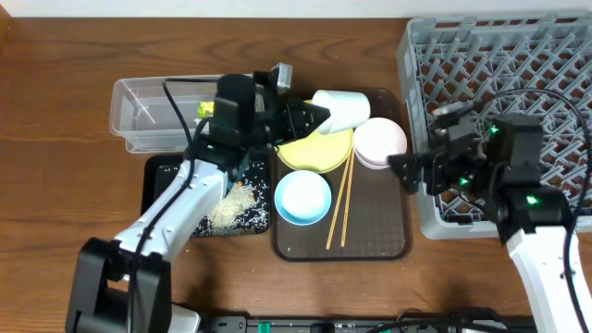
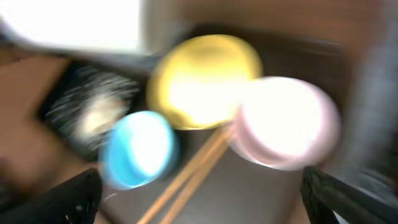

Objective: Sort waste into correct bins and load items into the dishwasher rack
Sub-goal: 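Hand the white cup from the left gripper to the right gripper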

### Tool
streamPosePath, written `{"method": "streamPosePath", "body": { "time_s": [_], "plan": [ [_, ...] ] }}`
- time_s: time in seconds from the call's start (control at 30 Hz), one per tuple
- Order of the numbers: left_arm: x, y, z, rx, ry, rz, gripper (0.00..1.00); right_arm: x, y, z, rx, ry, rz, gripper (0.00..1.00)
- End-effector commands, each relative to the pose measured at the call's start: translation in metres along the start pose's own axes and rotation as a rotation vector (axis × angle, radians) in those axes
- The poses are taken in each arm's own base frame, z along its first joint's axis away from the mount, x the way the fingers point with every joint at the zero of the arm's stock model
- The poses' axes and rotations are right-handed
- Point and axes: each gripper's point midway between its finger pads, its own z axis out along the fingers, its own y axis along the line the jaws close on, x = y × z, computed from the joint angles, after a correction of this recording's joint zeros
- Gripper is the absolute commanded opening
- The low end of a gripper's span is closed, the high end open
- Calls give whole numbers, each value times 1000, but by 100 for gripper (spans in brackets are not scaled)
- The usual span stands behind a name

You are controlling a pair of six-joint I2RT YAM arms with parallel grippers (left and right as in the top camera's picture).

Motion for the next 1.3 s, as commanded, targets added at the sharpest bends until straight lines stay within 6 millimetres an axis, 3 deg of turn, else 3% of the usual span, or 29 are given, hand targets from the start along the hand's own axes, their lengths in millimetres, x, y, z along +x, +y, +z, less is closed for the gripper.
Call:
{"method": "streamPosePath", "body": {
  "time_s": [0.0,0.13,0.33,0.47,0.53,0.87,1.0,1.07,1.13,1.27],
  "plan": [
    [41,-34,-4,190,261,-97,6,-7,52,1,-348,-41,-132,99],
    [60,-46,-5,240,356,-108,7,-17,53,7,-401,-80,-165,99],
    [70,-52,-2,256,394,-104,6,-39,82,-10,-590,-199,-294,96],
    [70,-52,-2,253,396,-118,6,-40,86,-13,-621,-210,-308,85],
    [70,-52,-2,252,397,-125,7,-39,86,-13,-622,-208,-304,71],
    [70,-52,-2,246,401,-155,7,-39,88,-15,-637,-209,-304,67],
    [70,-52,-2,243,403,-169,7,-39,88,-14,-636,-208,-304,46],
    [69,-51,-2,240,398,-169,17,-39,88,-14,-635,-209,-303,44],
    [65,-48,0,233,368,-131,33,-39,86,-13,-623,-207,-302,46],
    [59,-38,5,211,299,22,55,-37,68,-1,-501,-178,-272,47]
  ]
}}
